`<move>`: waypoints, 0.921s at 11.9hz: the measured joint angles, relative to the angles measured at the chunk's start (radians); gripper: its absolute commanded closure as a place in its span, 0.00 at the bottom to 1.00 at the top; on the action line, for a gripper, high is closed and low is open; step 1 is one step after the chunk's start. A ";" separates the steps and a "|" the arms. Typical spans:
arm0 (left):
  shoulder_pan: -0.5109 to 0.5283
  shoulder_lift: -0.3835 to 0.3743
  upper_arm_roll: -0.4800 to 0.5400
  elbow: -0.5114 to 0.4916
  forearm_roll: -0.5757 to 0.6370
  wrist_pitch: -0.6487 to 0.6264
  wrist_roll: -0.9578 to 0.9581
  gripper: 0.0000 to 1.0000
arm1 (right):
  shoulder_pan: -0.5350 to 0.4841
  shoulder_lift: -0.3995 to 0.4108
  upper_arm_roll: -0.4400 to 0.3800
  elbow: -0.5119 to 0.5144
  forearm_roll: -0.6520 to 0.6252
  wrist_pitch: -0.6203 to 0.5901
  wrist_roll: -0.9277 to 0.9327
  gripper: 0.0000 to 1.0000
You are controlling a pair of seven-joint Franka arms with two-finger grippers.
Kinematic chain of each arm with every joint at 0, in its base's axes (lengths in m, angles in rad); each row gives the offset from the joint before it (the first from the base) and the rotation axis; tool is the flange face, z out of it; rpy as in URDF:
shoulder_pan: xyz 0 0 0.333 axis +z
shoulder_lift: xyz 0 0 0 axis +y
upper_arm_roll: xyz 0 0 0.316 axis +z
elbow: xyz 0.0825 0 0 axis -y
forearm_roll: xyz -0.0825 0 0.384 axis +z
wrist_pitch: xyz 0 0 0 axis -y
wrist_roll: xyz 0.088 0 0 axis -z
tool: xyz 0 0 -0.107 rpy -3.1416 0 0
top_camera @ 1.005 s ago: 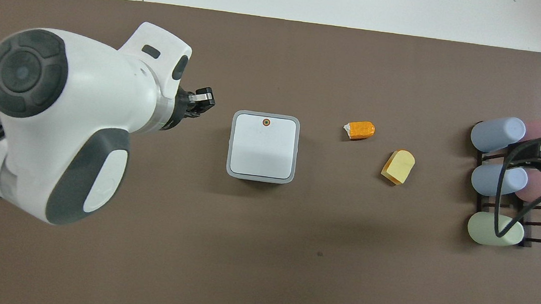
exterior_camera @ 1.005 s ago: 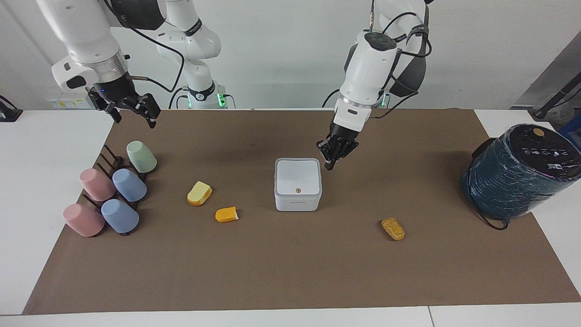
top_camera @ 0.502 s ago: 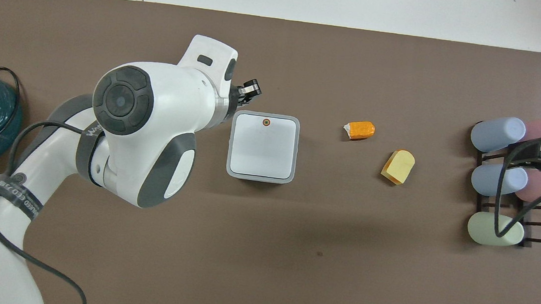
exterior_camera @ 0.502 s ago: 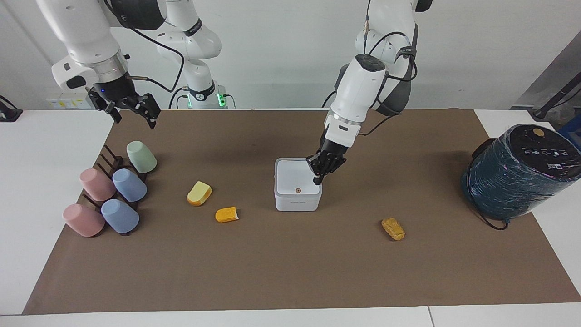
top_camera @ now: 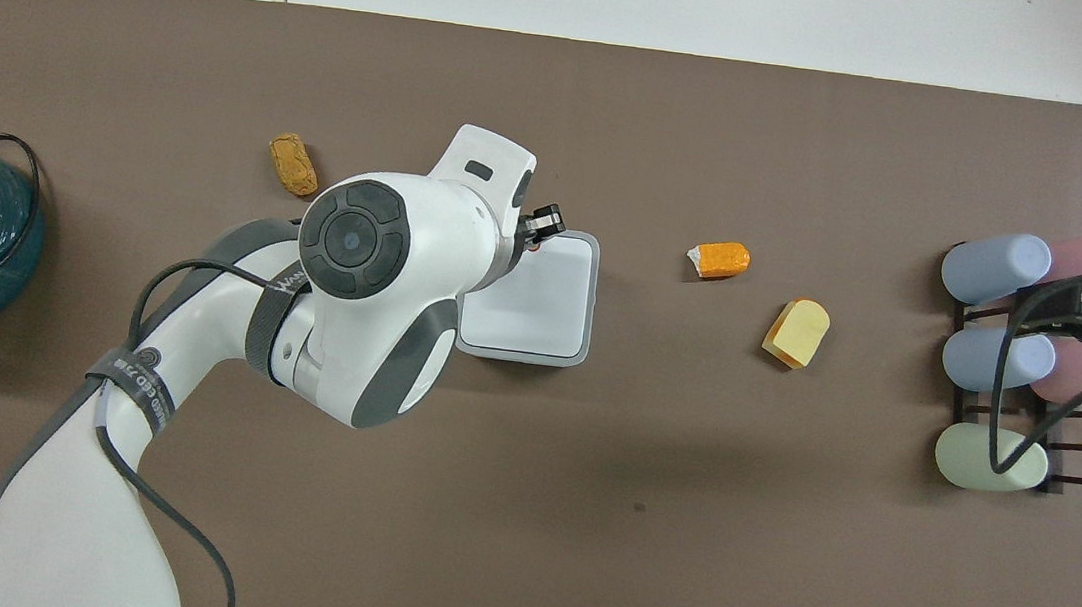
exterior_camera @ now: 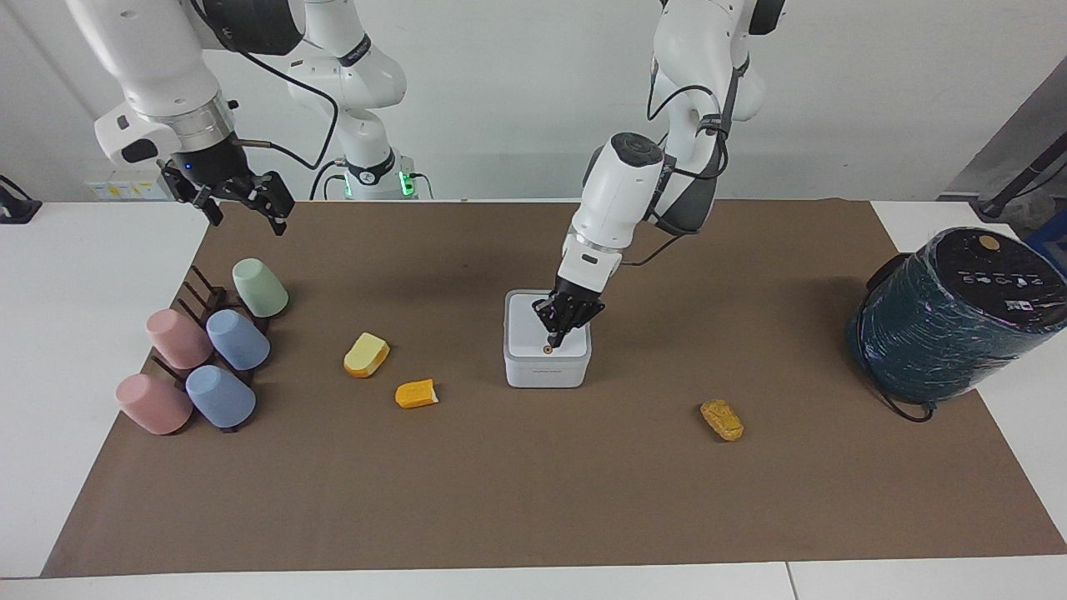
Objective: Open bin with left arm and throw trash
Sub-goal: 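Grasp the bin lid with the left gripper and lift it off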
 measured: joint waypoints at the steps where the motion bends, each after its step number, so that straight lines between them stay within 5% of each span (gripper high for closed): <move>1: -0.001 0.000 0.000 -0.007 0.000 0.000 0.000 1.00 | 0.000 0.000 0.000 0.000 0.000 0.000 0.000 0.00; 11: -0.025 -0.001 0.009 -0.017 0.000 -0.005 0.000 1.00 | 0.000 -0.001 0.000 0.000 0.000 0.000 0.000 0.00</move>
